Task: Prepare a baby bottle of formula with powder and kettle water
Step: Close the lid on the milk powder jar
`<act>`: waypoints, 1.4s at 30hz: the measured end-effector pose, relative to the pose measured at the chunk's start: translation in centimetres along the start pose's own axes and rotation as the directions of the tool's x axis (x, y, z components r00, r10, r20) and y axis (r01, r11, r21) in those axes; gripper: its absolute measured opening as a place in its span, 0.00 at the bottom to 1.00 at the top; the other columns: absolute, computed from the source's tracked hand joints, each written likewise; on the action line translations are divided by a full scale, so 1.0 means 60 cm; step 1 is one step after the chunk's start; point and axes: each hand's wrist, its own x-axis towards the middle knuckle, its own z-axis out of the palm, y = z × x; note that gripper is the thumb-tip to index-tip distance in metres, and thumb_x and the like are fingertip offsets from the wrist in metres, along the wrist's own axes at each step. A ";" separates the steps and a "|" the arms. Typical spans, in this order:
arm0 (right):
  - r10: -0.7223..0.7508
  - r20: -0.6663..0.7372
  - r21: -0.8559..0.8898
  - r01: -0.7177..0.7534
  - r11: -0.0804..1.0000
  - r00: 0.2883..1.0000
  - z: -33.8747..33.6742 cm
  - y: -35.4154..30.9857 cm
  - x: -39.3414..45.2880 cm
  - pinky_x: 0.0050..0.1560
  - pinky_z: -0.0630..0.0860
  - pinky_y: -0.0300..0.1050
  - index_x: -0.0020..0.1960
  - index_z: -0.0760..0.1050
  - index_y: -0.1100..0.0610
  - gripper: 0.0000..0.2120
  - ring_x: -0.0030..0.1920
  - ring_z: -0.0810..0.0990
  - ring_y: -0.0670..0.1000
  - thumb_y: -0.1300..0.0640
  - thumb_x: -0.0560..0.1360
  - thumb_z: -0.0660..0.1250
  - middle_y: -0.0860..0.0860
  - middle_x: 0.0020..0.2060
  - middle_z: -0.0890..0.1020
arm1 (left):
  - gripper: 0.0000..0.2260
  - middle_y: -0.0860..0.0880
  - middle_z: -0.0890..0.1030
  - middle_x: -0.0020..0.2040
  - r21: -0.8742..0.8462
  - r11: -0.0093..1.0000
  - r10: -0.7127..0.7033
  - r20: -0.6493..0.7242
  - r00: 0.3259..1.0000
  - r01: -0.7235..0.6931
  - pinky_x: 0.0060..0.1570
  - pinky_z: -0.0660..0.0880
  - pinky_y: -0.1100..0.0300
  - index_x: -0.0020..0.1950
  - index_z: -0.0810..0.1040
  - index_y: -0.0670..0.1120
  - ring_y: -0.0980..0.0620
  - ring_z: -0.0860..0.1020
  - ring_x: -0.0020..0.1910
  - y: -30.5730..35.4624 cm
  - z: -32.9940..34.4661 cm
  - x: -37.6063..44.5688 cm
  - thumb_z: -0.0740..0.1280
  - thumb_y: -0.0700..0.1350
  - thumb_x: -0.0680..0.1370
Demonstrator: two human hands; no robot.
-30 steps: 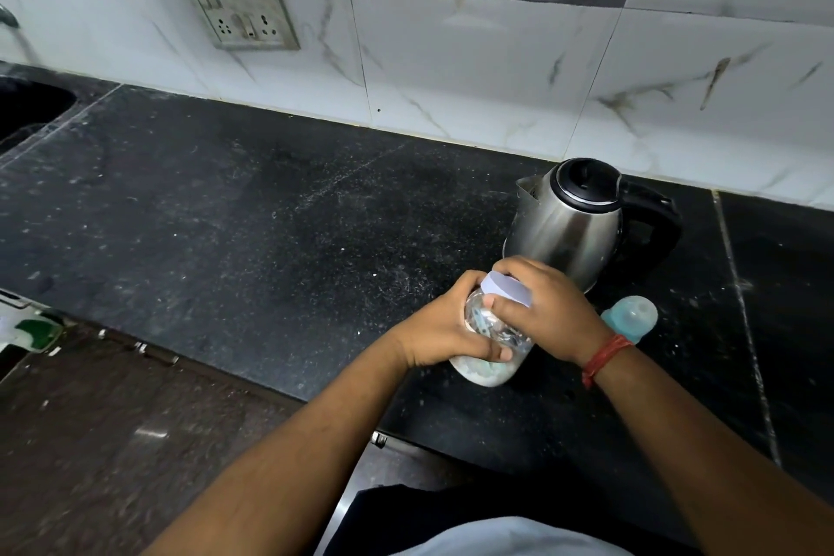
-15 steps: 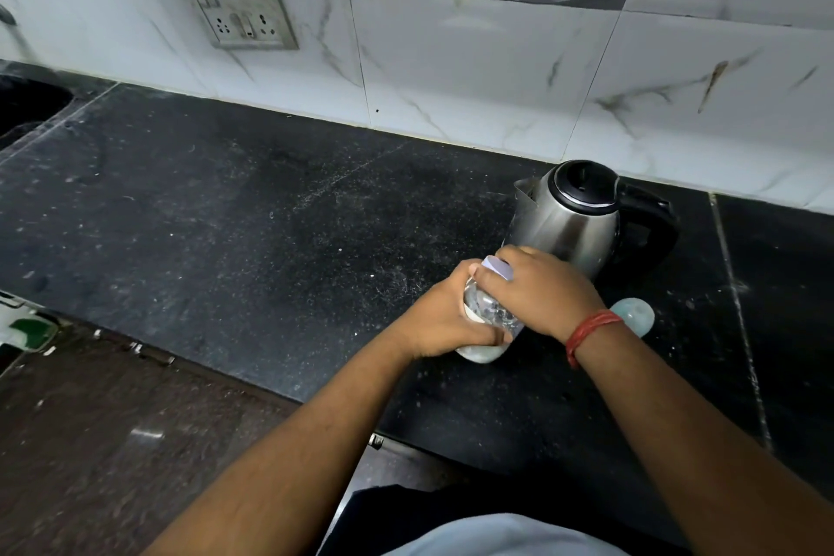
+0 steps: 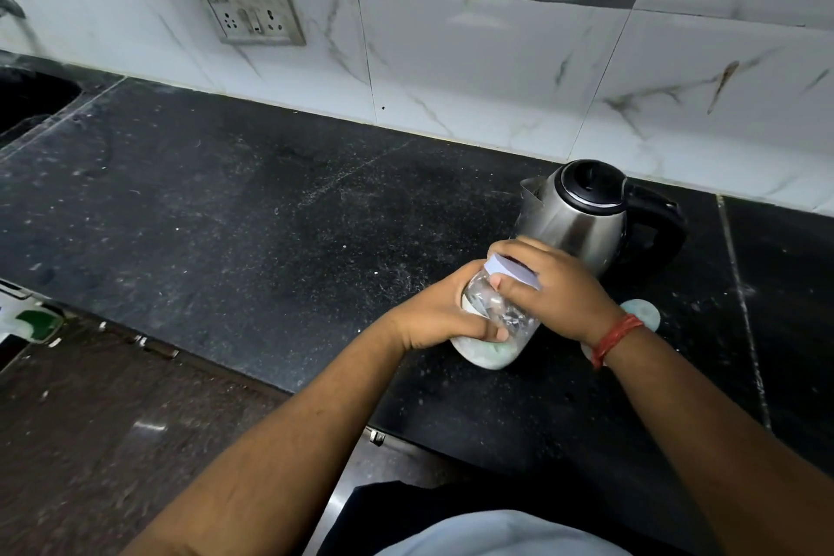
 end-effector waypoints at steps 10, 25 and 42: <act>-0.194 0.405 0.199 0.121 0.973 0.893 -0.056 0.004 0.007 0.75 0.62 0.41 0.71 0.73 0.44 0.31 0.73 0.69 0.46 0.62 0.70 0.62 0.46 0.67 0.71 | 0.37 0.42 0.77 0.65 0.000 1.000 -0.006 0.143 0.990 0.006 0.68 0.74 0.48 0.76 0.67 0.44 0.47 0.77 0.64 0.010 -0.018 -0.002 0.76 0.40 0.69; -0.002 0.297 0.271 -0.082 0.959 0.955 -0.038 -0.006 -0.005 0.74 0.64 0.42 0.76 0.66 0.47 0.35 0.74 0.68 0.42 0.57 0.69 0.65 0.44 0.72 0.71 | 0.41 0.42 0.77 0.68 0.090 0.994 -0.055 -0.003 0.998 0.055 0.70 0.73 0.40 0.76 0.65 0.52 0.43 0.77 0.69 -0.007 -0.013 0.000 0.80 0.46 0.67; 0.089 0.225 0.244 -0.145 0.959 0.970 -0.026 0.011 -0.002 0.75 0.67 0.49 0.74 0.66 0.43 0.34 0.72 0.70 0.43 0.43 0.71 0.72 0.43 0.71 0.70 | 0.40 0.46 0.77 0.68 0.115 0.992 -0.052 -0.004 0.999 0.052 0.69 0.75 0.45 0.76 0.65 0.54 0.47 0.78 0.68 -0.011 -0.010 0.001 0.80 0.46 0.67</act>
